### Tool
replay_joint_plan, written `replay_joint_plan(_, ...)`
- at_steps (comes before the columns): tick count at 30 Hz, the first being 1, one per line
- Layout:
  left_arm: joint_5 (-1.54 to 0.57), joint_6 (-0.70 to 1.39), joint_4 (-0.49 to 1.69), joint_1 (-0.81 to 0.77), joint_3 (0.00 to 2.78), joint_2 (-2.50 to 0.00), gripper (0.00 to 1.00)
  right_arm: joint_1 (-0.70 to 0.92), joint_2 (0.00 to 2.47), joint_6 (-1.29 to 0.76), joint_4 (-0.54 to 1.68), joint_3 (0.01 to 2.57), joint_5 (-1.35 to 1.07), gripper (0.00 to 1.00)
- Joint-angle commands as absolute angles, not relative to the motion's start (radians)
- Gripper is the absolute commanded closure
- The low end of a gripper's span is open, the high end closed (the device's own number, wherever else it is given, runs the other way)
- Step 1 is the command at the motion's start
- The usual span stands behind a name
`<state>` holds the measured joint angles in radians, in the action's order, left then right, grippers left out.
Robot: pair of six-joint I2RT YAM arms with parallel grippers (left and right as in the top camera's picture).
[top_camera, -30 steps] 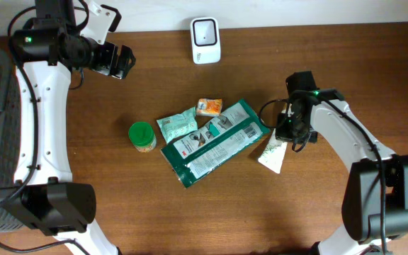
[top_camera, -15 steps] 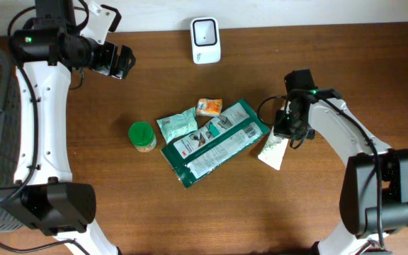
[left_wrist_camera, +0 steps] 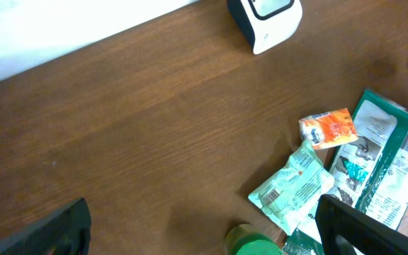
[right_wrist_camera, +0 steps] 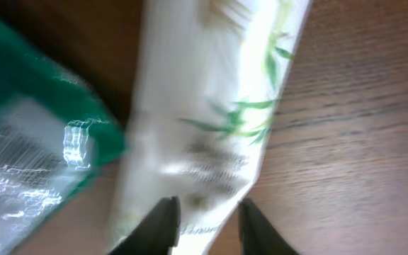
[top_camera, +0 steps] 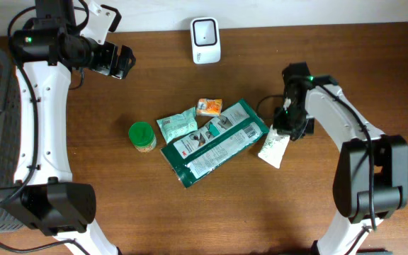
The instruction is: Scan the item barcode
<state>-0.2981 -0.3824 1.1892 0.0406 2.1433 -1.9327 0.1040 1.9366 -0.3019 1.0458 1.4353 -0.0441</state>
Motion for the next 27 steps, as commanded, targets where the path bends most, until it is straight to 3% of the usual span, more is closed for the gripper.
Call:
replay_joint_plan(1, -0.298, -0.398, 1.191, 0.043, 2.144, -1.935, 0.01, 0.154, 1.910, -0.281, 1.095, 1.504, -0.128, 0.56)
replay_joint_plan(4, -0.298, -0.398, 1.191, 0.043, 2.144, -1.935, 0.01, 0.228, 1.917, -0.282, 1.105, 1.488, -0.119, 0.42)
replay_joint_plan(8, -0.298, -0.398, 1.191, 0.043, 2.144, -1.935, 0.01, 0.326, 1.951, -0.370, 1.120, 1.479, 0.033, 0.34)
replay_joint_plan(14, -0.298, -0.398, 1.191, 0.043, 2.144, -1.935, 0.01, 0.392, 2.003, -0.435, 1.183, 1.479, 0.215, 0.34)
replay_joint_plan(27, -0.298, -0.398, 1.191, 0.043, 2.144, -1.935, 0.01, 0.439, 2.085, -0.443, 1.184, 1.475, 0.287, 0.34)
